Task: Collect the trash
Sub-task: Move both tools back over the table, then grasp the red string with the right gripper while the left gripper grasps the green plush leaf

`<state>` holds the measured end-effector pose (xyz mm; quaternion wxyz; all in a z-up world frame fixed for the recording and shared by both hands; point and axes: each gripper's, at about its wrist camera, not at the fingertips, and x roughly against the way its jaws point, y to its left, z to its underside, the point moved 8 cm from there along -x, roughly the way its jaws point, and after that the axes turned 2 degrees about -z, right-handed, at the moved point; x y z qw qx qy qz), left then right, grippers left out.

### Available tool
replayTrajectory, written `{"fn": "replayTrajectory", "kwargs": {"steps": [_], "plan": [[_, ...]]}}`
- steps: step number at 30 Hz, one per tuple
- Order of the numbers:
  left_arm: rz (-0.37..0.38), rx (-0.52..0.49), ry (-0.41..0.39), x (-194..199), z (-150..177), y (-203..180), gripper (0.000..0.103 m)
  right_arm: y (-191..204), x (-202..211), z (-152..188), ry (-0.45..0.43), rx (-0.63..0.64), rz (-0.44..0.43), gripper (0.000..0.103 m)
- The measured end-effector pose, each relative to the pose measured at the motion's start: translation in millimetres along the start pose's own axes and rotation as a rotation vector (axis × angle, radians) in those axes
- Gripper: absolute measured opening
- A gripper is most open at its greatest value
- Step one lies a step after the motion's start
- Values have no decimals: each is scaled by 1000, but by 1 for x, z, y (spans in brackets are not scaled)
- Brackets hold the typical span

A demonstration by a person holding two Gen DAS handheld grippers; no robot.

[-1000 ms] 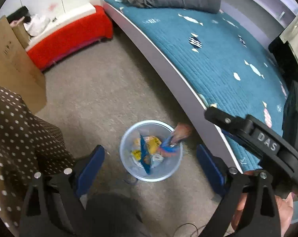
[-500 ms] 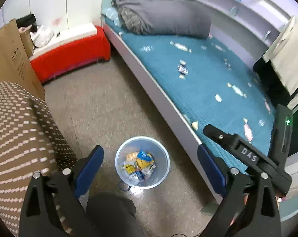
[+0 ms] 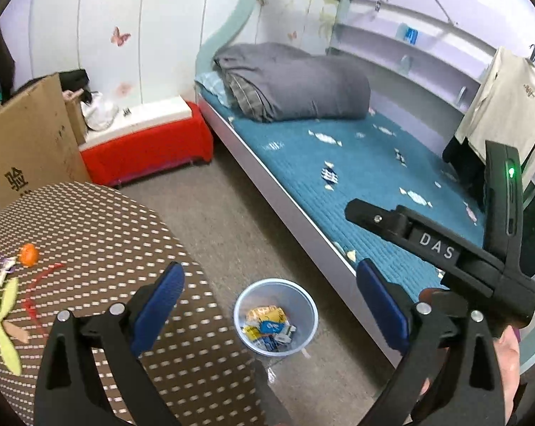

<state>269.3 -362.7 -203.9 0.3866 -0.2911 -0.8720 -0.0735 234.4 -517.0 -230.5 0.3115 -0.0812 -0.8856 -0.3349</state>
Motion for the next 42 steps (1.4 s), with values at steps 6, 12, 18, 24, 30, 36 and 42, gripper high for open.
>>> {"fn": "replayTrajectory", "kwargs": {"steps": [6, 12, 18, 24, 30, 36, 42], "plan": [[-37, 6, -55, 37, -1, 28, 96, 51, 6, 4, -12, 69, -48, 97], [-95, 33, -105, 70, 5, 66, 96, 97, 6, 16, -5, 135, -98, 97], [-148, 71, -127, 89, 18, 101, 96, 140, -1, 34, 11, 213, -123, 97], [-203, 106, -140, 102, 31, 140, 96, 176, -14, 59, 53, 304, -136, 97], [-267, 159, -160, 115, 45, 186, 96, 210, -27, 80, 86, 383, -152, 97], [-316, 230, -142, 115, 67, 236, 96, 235, -46, 102, 117, 454, -147, 97], [-378, 303, -107, 107, 90, 287, 96, 258, -73, 129, 176, 529, -142, 97]]}}
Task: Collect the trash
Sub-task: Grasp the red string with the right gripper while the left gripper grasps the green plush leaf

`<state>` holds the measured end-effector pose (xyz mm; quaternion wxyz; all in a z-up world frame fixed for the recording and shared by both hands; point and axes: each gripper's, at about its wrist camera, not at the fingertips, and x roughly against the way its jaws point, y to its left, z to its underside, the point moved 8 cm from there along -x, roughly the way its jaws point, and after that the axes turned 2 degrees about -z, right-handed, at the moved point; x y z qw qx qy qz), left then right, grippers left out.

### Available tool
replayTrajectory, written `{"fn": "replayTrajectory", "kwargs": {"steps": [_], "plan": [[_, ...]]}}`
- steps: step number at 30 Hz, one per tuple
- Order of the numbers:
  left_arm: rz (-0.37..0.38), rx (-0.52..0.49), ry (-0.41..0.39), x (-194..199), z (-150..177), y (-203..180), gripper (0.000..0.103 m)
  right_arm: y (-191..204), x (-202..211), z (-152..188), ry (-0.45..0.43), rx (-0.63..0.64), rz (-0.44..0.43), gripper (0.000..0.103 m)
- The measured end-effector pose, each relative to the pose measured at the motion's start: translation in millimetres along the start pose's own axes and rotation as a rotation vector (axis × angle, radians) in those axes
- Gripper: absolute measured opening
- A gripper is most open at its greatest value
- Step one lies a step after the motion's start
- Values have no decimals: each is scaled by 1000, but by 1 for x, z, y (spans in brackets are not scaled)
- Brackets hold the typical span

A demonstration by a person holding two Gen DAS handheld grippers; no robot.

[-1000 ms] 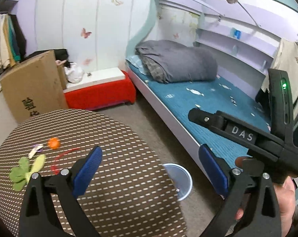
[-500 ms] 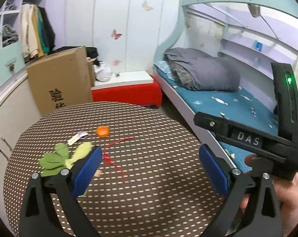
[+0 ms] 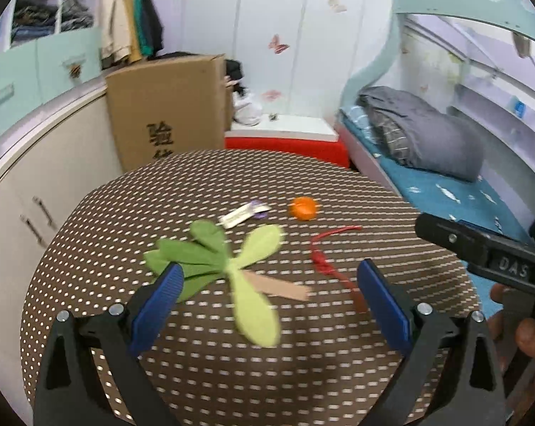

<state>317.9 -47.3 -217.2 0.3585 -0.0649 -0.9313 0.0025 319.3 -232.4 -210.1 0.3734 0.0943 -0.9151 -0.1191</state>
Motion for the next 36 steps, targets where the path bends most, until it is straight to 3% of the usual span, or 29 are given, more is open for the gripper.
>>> {"fn": "replayTrajectory", "kwargs": {"steps": [10, 11, 13, 17, 19, 21, 24, 26, 28, 30, 31, 32, 33, 36], "plan": [[-81, 35, 36, -30, 17, 53, 96, 49, -62, 24, 124, 166, 1, 94], [-83, 36, 41, -32, 17, 56, 96, 52, -66, 26, 130, 179, 7, 91], [-88, 24, 49, -36, 17, 57, 96, 60, -74, 30, 143, 202, 6, 66], [-82, -13, 67, -45, 14, 51, 96, 64, -81, 35, 143, 223, 30, 38], [-89, -30, 77, -51, 12, 46, 96, 66, -81, 36, 141, 237, 27, 20], [-94, -50, 97, -60, 9, 42, 96, 65, -80, 37, 145, 248, 27, 10], [-104, -75, 129, -72, 7, 38, 96, 58, -74, 39, 142, 231, 13, 9], [-69, -72, 158, -78, 8, 35, 95, 49, -69, 39, 134, 207, 6, 8], [-47, -79, 174, -82, 10, 31, 79, 43, -66, 38, 129, 183, -8, 8], [-54, -82, 161, -79, 7, 32, 52, 34, -61, 38, 123, 162, -10, 8], [-45, -80, 154, -78, 6, 34, 44, 30, -59, 38, 122, 141, -18, 8], [-36, -77, 148, -76, 6, 35, 26, 28, -57, 37, 120, 130, -20, 8], [-19, -77, 143, -74, 6, 35, 18, 24, -54, 38, 114, 120, -21, 8], [32, -67, 135, -66, 10, 32, 16, 18, -43, 39, 100, 101, -46, 8]]}}
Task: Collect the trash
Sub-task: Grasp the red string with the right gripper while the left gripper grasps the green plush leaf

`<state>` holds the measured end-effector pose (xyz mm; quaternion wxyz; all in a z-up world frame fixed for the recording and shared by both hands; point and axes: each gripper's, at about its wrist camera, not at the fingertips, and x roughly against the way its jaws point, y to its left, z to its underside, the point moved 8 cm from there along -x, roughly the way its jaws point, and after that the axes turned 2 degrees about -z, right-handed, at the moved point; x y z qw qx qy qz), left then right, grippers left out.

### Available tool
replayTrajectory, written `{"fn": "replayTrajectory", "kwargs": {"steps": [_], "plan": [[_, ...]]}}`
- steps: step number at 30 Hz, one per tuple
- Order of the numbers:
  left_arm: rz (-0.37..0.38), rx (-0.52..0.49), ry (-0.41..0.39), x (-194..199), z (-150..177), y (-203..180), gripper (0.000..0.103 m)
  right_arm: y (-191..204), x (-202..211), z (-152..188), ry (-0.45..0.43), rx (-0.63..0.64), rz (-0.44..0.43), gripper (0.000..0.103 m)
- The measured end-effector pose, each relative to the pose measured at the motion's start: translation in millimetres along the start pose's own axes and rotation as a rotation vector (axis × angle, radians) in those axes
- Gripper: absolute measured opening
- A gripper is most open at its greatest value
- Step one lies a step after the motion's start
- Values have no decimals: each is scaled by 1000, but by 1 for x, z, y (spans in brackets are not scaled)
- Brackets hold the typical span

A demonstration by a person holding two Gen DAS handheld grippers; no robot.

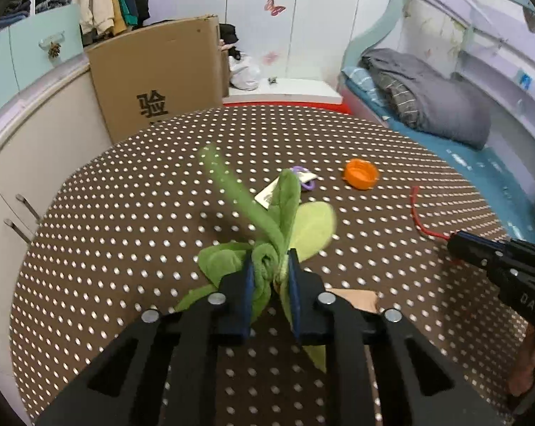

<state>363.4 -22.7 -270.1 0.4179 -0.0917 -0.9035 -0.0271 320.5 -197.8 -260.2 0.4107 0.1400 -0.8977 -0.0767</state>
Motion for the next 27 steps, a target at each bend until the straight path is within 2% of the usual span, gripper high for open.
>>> {"fn": "replayTrajectory", "kwargs": {"steps": [7, 13, 27], "plan": [[51, 32, -63, 30, 7, -17, 15, -18, 33, 2, -49, -35, -20, 8], [97, 14, -120, 68, 9, -40, 15, -32, 66, -4, -105, -55, -50, 8], [185, -59, -241, 134, -22, -111, 15, -47, 151, -23, -251, -86, -169, 8]]}}
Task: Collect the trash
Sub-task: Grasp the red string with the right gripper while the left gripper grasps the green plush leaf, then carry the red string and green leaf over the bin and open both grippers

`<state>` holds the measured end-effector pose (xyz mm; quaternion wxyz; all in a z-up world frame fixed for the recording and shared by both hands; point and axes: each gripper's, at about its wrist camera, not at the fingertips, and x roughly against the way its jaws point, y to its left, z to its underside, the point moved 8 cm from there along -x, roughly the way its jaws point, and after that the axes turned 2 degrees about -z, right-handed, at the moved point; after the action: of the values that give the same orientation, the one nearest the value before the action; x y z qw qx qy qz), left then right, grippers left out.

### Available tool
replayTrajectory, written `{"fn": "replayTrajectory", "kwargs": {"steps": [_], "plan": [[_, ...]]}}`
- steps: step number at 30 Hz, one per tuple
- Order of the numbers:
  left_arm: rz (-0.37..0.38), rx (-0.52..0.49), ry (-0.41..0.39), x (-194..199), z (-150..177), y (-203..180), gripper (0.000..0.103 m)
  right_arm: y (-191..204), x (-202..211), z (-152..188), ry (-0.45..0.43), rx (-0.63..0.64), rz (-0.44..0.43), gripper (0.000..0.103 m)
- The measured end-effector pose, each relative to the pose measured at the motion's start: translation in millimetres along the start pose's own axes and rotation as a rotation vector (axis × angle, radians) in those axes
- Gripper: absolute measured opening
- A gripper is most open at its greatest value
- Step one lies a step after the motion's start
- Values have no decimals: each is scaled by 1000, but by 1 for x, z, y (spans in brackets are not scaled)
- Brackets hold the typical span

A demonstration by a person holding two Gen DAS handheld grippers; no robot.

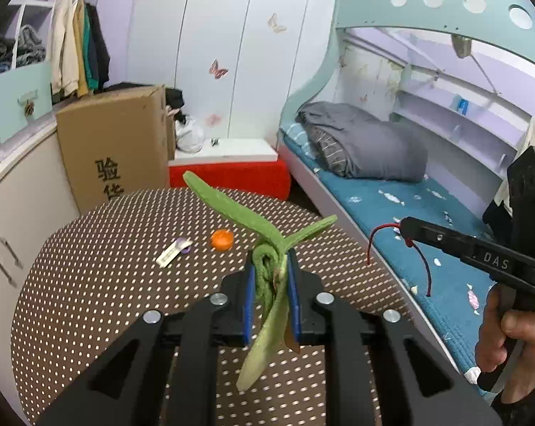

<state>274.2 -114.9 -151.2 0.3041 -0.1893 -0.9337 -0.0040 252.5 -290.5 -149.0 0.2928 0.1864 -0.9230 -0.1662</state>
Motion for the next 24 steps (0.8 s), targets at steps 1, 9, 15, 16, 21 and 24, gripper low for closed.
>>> {"fn": "replayTrajectory", "kwargs": {"steps": [1, 9, 15, 16, 21, 24], "plan": [[3, -3, -7, 2, -4, -3, 15, 0, 5, -3, -11, 1, 0, 8], [54, -23, -57, 9, -29, -48, 15, -13, 51, -26, -101, 9, 42, 8], [114, -61, -68, 4, -44, -94, 15, -40, 86, -38, -156, -15, 98, 8], [127, -64, -67, 3, -46, -101, 15, -45, 91, -39, -164, -20, 106, 8], [195, -86, -45, -13, -56, -145, 15, -80, 113, -46, -198, -59, 164, 8], [228, -104, -6, -31, -55, -172, 15, -108, 123, -45, -207, -96, 215, 8]]}}
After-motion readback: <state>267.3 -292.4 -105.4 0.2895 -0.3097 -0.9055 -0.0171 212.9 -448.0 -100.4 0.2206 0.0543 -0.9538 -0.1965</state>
